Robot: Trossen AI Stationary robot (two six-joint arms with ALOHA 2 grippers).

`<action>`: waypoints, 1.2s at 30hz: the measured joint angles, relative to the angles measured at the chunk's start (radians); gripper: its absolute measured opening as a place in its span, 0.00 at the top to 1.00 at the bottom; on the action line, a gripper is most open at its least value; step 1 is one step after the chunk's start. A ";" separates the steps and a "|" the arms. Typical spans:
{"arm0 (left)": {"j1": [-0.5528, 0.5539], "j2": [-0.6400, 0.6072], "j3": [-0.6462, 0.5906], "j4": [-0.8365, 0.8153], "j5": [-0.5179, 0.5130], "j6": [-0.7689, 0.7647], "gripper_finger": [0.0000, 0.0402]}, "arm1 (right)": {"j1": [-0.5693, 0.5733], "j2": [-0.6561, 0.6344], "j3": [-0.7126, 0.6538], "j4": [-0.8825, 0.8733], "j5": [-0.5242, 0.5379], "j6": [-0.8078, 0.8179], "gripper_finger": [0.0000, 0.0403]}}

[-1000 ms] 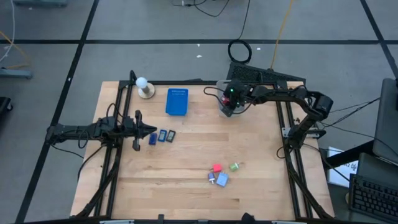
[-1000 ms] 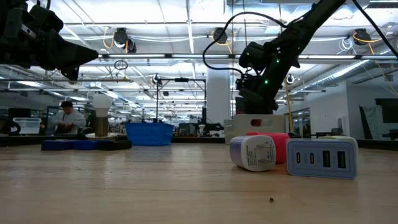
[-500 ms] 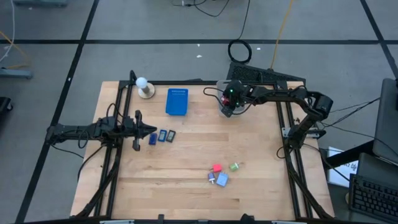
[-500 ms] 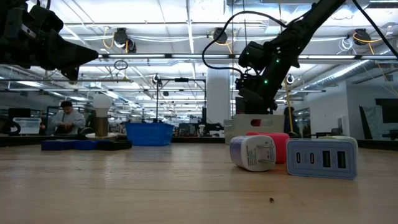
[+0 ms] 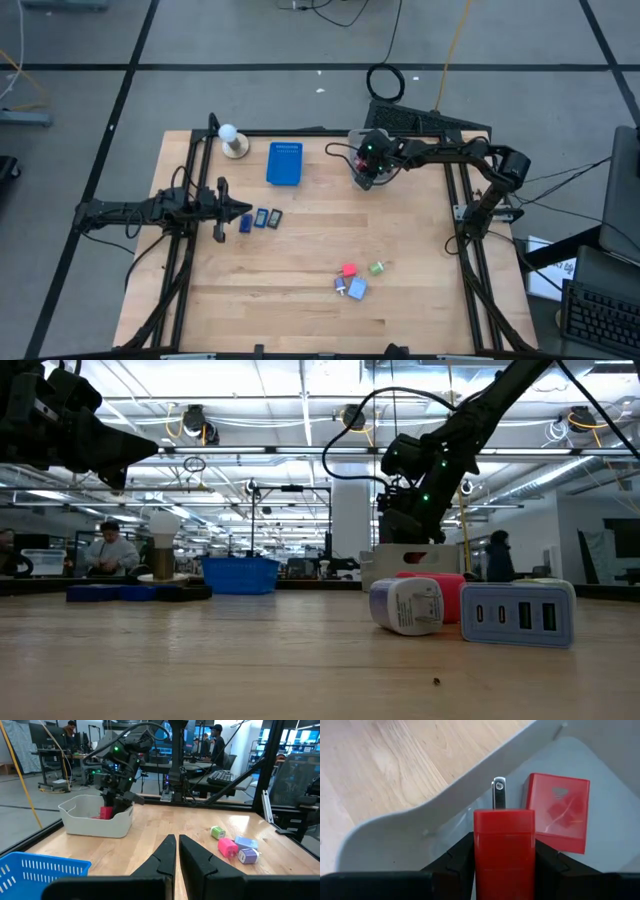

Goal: Pick & Place Office items
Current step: Put the red charger adapter into the gray bin, then put the green charger adapter into the gray bin

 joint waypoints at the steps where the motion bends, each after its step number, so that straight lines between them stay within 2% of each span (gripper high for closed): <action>1: 0.000 0.000 0.000 0.000 0.000 0.000 0.95 | 0.001 0.000 0.000 0.001 0.002 -0.001 0.69; 9: 0.000 0.000 0.000 0.000 0.000 0.000 0.95 | 0.001 0.000 0.000 0.009 0.002 -0.001 0.67; 22: 0.000 0.000 0.000 0.000 0.000 0.000 0.95 | 0.002 -0.001 -0.002 0.067 0.003 -0.024 0.50; 26: 0.000 0.000 0.000 0.000 0.000 0.000 0.95 | 0.002 -0.040 -0.002 0.069 0.001 -0.039 0.47; 32: 0.000 0.000 0.000 0.000 0.000 0.000 0.95 | 0.004 -0.140 -0.002 0.066 -0.004 -0.039 0.48; 36: 0.000 0.000 0.000 0.000 0.000 0.000 0.95 | 0.017 -0.203 -0.002 0.047 -0.068 -0.039 0.48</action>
